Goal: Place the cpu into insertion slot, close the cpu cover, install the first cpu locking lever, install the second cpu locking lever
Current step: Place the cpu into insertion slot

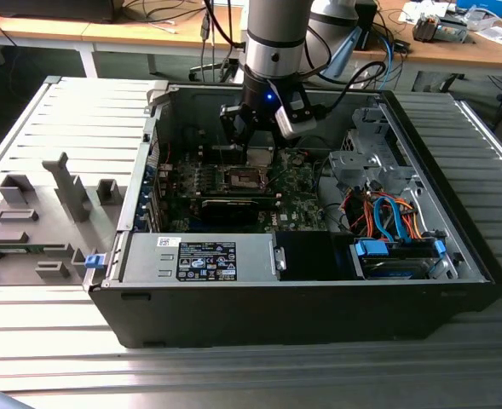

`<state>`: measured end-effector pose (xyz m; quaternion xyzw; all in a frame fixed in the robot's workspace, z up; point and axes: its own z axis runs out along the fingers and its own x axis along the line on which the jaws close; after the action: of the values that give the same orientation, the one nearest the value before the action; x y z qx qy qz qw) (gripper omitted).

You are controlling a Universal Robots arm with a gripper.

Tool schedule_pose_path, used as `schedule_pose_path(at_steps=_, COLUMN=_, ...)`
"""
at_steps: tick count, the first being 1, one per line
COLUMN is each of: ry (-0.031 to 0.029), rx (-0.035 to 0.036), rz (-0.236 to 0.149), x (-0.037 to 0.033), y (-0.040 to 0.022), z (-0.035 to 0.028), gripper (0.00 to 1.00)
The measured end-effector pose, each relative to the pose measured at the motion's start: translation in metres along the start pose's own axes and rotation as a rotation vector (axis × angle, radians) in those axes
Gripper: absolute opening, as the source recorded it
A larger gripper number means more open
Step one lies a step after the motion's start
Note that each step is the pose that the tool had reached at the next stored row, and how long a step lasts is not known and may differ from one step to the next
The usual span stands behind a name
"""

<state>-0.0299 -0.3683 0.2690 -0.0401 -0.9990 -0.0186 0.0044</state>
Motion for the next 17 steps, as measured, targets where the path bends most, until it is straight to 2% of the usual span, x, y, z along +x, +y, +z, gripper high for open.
schedule_pose_path(at_steps=17, ry=-0.0018, rx=0.0024, rz=0.043, x=0.0000, y=0.0000, z=0.0000, gripper=0.54)
